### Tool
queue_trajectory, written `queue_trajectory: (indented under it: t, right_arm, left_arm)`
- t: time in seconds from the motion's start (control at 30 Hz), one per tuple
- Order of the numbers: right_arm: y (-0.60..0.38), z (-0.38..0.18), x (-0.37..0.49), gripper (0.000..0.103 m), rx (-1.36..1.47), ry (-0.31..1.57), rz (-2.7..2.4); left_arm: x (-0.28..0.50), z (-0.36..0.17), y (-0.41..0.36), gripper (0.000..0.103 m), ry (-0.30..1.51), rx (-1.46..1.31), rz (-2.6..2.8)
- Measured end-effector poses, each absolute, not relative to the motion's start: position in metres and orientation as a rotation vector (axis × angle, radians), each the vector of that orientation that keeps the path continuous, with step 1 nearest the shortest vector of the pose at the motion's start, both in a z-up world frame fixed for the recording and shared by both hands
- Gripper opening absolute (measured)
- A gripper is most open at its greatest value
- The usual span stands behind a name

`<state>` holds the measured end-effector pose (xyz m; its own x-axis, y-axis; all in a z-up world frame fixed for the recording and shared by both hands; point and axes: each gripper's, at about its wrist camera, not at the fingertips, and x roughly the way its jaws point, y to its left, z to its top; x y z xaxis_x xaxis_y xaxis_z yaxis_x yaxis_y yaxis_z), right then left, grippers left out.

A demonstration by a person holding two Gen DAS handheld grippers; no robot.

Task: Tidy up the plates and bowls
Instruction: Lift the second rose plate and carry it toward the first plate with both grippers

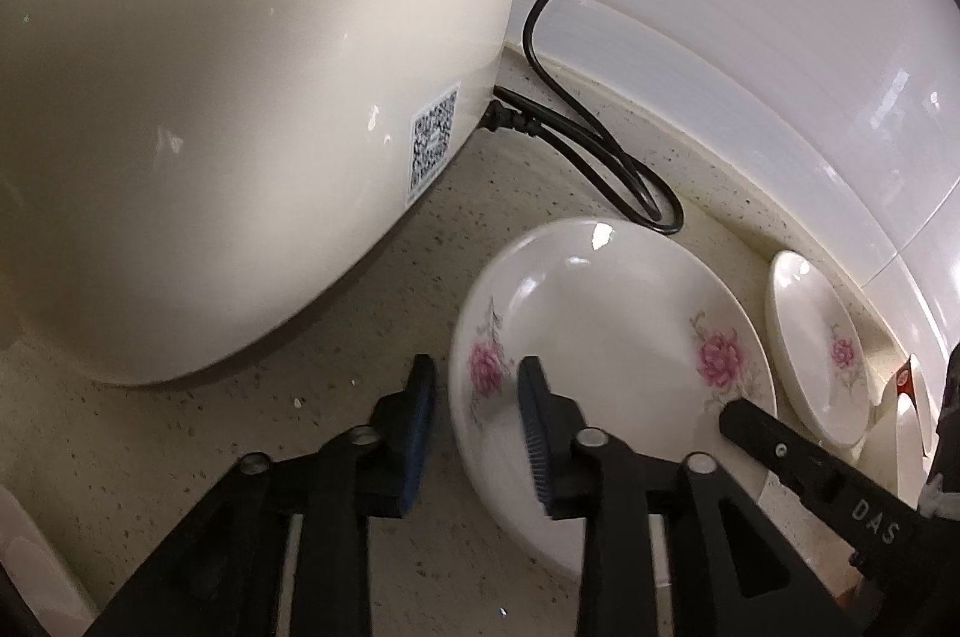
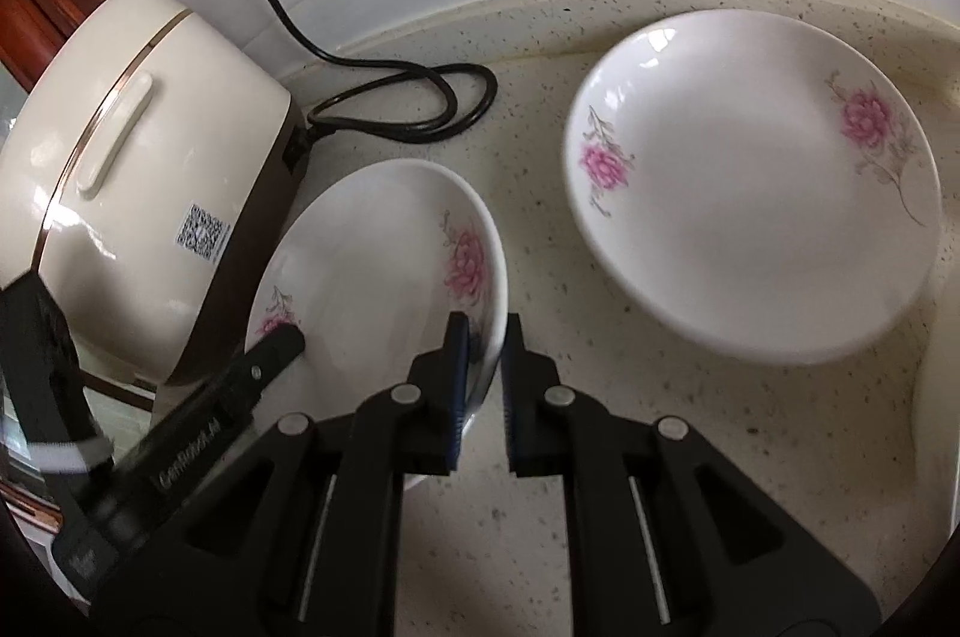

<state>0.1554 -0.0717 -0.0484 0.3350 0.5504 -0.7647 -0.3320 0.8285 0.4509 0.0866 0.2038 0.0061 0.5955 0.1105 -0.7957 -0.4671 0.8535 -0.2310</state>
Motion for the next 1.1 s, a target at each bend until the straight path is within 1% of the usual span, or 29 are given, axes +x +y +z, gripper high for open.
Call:
queue_trajectory:
  t: [0.07, 0.17, 0.23, 0.27, 0.3, 0.37, 0.4, 0.7, 1.1]
  right_arm:
    - [-0.069, -0.049, 0.160, 0.014, 0.236, 1.096, 0.583]
    - [-0.066, -0.049, 0.164, 0.014, 0.236, 1.097, 0.585]
    - [-0.066, -0.048, 0.163, 0.014, 0.226, 1.092, 0.589]
    - [-0.066, -0.048, 0.163, 0.014, 0.227, 1.092, 0.589]
    - [-0.067, -0.048, 0.162, 0.013, 0.228, 1.090, 0.582]
    - [-0.076, -0.048, 0.158, 0.012, 0.243, 1.084, 0.576]
    - [-0.080, -0.049, 0.155, 0.012, 0.255, 1.087, 0.576]
    - [-0.119, -0.047, 0.110, 0.012, 0.267, 1.080, 0.528]
    - [-0.177, -0.040, 0.054, 0.012, 0.280, 1.048, 0.385]
  left_arm:
    - [0.091, 0.006, 0.204, 0.045, 0.874, -0.437, 0.332]
    - [0.097, 0.007, 0.202, 0.046, 0.884, -0.422, 0.302]
    - [0.099, 0.007, 0.200, 0.035, 0.891, -0.419, 0.277]
    - [0.098, 0.007, 0.200, 0.023, 0.897, -0.404, 0.294]
    - [0.101, 0.005, 0.204, 0.019, 0.896, -0.428, 0.281]
    - [0.095, 0.005, 0.208, 0.016, 0.903, -0.478, 0.248]
    - [0.091, 0.007, 0.204, 0.015, 0.903, -0.459, 0.250]
    - [0.064, 0.011, 0.163, 0.014, 0.925, -0.353, 0.189]
    - [0.052, 0.020, 0.111, 0.014, 0.959, -0.251, 0.039]
